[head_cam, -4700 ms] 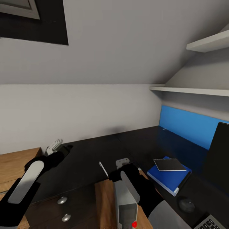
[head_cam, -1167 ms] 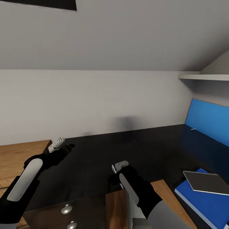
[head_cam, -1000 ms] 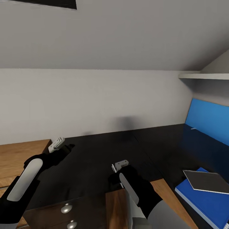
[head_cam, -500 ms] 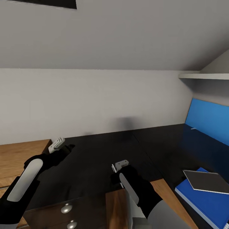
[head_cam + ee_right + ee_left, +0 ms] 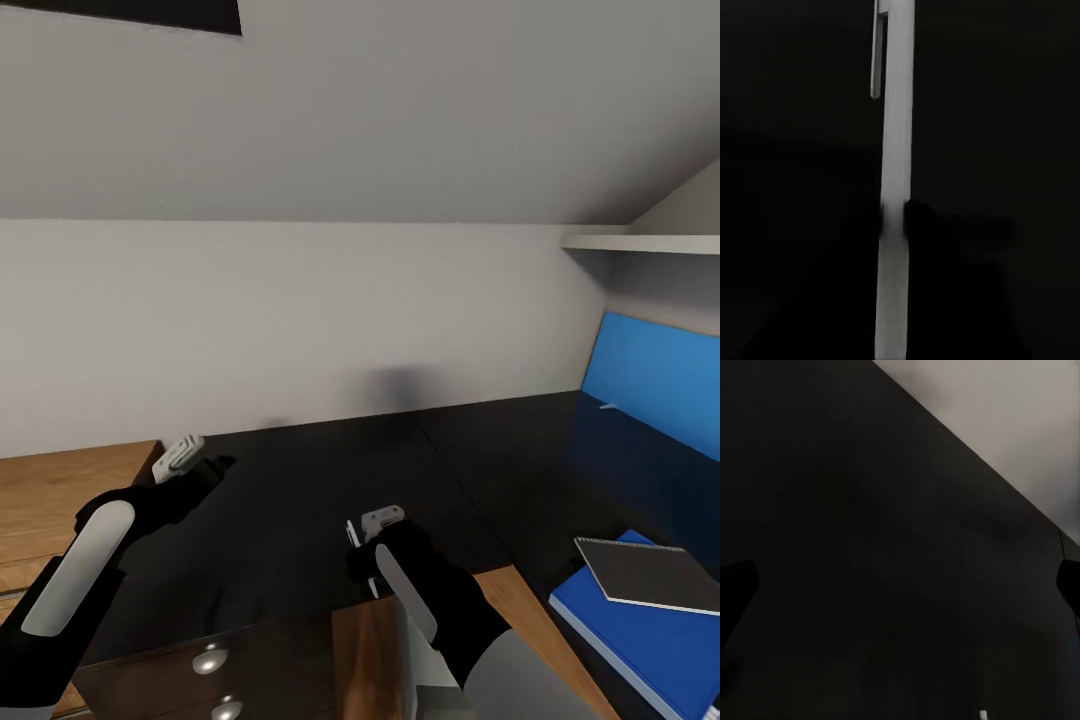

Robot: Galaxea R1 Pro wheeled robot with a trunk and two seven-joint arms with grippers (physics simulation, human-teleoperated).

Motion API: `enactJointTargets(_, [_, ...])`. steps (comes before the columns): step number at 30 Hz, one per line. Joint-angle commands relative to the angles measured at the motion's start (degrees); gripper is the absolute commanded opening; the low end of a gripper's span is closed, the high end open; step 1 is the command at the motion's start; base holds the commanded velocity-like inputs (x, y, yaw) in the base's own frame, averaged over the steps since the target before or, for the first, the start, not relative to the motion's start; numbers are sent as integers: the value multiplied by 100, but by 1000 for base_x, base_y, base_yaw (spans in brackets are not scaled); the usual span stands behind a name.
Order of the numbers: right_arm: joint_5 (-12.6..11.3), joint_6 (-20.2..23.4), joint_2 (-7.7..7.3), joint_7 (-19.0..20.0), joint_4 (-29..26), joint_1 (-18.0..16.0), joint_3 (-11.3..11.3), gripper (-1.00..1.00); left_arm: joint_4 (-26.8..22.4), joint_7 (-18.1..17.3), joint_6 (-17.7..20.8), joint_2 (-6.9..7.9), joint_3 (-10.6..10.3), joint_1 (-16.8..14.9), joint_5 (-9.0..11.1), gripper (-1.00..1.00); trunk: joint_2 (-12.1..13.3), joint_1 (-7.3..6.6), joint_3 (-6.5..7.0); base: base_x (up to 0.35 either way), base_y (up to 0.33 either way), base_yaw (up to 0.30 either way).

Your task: In the bedroom, organize the workspace by keeping the computer under the desk, ensuring the monitor is on the desk, placing the keyboard on the desk next to the monitor, placing the mouse on the desk next to the keyboard, moving the folder from the swivel chair onto the desk next to the mouse, stacking the notebook on top of the folder with the pen on top of the notebook, and positioning the swivel chair next to the desk.

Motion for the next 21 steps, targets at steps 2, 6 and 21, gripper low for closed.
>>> enactJointTargets(2, [-79, 10, 0, -68, -4, -5, 8, -100, -7, 45, 2, 5, -5, -5, 38, 100, -4, 0, -7, 0, 0, 0])
enactJointTargets(6, [-78, 10, 0, -69, -4, -5, 8, -100, -6, 42, 2, 5, -2, -4, 38, 100, -4, 0, -7, 0, 0, 0])
enactJointTargets(21, [-74, 10, 0, -72, -4, -5, 4, -100, -6, 45, -1, 21, 4, 13, 38, 100, 357, -198, 155, 0, 0, 0])
